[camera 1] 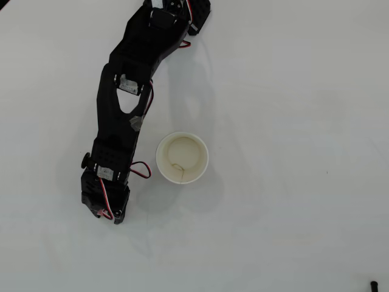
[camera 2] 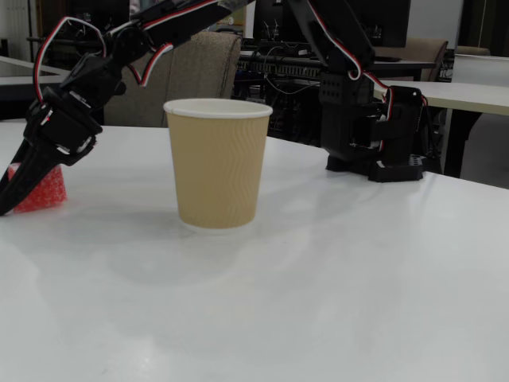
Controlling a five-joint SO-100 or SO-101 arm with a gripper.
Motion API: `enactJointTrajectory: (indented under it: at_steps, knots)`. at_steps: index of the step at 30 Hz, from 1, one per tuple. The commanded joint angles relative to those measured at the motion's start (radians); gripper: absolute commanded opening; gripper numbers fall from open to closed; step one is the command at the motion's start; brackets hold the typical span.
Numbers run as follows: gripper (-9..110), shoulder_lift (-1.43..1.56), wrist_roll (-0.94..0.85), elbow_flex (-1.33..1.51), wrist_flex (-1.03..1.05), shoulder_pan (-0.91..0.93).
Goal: Grasp a red cube and put it in the cup.
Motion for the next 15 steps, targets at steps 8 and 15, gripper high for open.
enactJointTrajectory:
  at_steps: [8, 15]
  knots:
    - [9, 0.166, 0.057, -0.083, 0.008, -0.035]
    - [9, 0.221, 0.097, -0.077, 0.015, -0.055]
